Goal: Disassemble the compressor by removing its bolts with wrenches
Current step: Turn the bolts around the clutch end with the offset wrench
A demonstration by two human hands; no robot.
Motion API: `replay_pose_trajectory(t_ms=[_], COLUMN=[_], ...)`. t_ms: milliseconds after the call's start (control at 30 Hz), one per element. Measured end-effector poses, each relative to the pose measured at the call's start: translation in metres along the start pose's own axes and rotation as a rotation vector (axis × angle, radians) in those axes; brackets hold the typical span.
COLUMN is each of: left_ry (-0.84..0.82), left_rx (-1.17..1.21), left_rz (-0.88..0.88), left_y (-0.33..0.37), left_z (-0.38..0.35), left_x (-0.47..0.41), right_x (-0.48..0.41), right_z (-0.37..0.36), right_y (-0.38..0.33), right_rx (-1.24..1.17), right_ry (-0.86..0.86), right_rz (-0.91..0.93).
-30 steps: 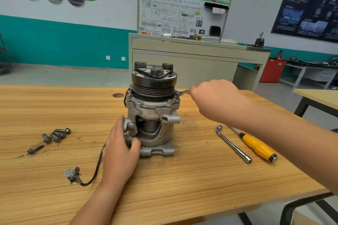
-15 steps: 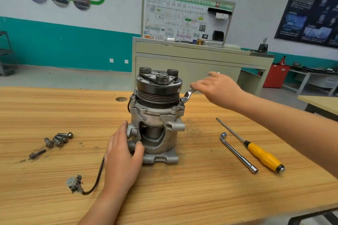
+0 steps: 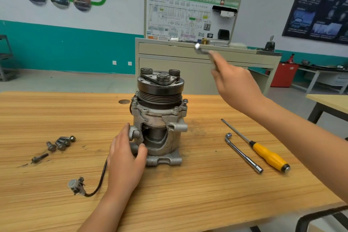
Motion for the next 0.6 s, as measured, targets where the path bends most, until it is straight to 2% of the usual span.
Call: replay_pose_trajectory(t_ms=[133, 233, 467, 600], left_ry=[-0.008, -0.01, -0.004, 0.002], left_rx=[0.007, 0.004, 0.011, 0.025], left_rz=[0.006, 0.005, 0.003, 0.001], left_y=[0.0, 0.0, -0.001, -0.003], left_z=[0.0, 0.0, -0.001, -0.002], left_x=[0.0, 0.001, 0.001, 0.001], right_x=[0.036, 0.044, 0.033, 0.034], right_z=[-0.009, -0.018, -0.032, -0.029], right_y=[-0.013, -0.024, -0.052, -0.05], right_rx=[0.263, 0.34, 0.552, 0.61], right_ry=[-0.272, -0.395, -0.573, -0.554], right_rz=[-0.051, -0.064, -0.064, 0.009])
Point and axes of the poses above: each hand's wrist, its own x-axis away from the middle knuckle, its own z-axis out of the back of the hand, y = z × x, the point moved 6 cm from there along -x, towards the middle knuckle, and after that the axes turned 12 degrees about -y, right-handed, at the moved point
